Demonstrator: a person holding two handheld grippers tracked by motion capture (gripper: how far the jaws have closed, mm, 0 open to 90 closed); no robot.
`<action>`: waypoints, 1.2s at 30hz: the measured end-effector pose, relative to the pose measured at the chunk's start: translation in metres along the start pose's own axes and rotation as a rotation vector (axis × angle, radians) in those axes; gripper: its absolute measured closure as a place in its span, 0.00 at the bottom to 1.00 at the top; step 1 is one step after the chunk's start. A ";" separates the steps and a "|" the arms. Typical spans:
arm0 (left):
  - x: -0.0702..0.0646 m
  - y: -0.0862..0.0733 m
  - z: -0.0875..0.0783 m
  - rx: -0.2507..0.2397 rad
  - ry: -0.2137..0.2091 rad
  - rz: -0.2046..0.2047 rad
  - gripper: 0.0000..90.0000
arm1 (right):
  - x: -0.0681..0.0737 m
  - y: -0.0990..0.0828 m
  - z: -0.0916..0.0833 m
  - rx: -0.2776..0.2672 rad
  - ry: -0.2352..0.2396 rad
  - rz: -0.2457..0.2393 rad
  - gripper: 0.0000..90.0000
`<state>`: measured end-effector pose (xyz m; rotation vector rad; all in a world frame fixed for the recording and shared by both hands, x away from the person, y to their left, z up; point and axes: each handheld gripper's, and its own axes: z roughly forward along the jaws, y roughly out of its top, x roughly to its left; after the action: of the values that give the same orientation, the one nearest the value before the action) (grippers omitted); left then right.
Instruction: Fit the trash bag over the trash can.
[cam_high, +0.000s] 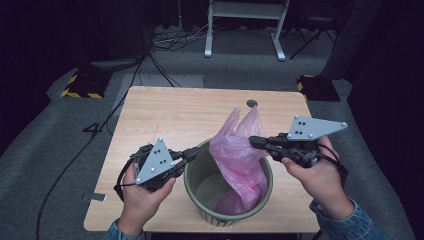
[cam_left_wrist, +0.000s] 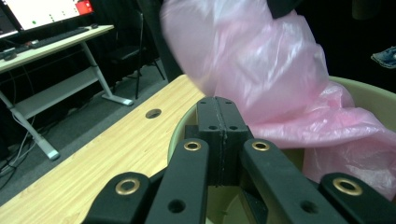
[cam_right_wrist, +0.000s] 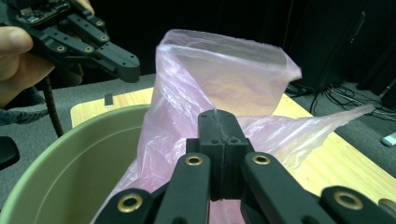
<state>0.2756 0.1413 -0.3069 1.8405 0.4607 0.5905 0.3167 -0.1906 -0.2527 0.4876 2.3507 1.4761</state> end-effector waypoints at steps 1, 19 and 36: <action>0.000 0.000 0.001 -0.002 -0.007 -0.007 0.99 | 0.000 -0.001 -0.001 0.000 -0.003 0.002 1.00; -0.011 0.008 0.021 0.011 -0.066 0.020 1.00 | 0.012 -0.002 0.007 0.007 0.052 -0.019 1.00; -0.003 0.006 -0.002 0.026 0.017 0.030 1.00 | -0.009 0.004 -0.024 -0.045 -0.068 0.023 1.00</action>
<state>0.2724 0.1395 -0.3013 1.8714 0.4542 0.6237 0.3147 -0.2127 -0.2384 0.5467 2.2623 1.4953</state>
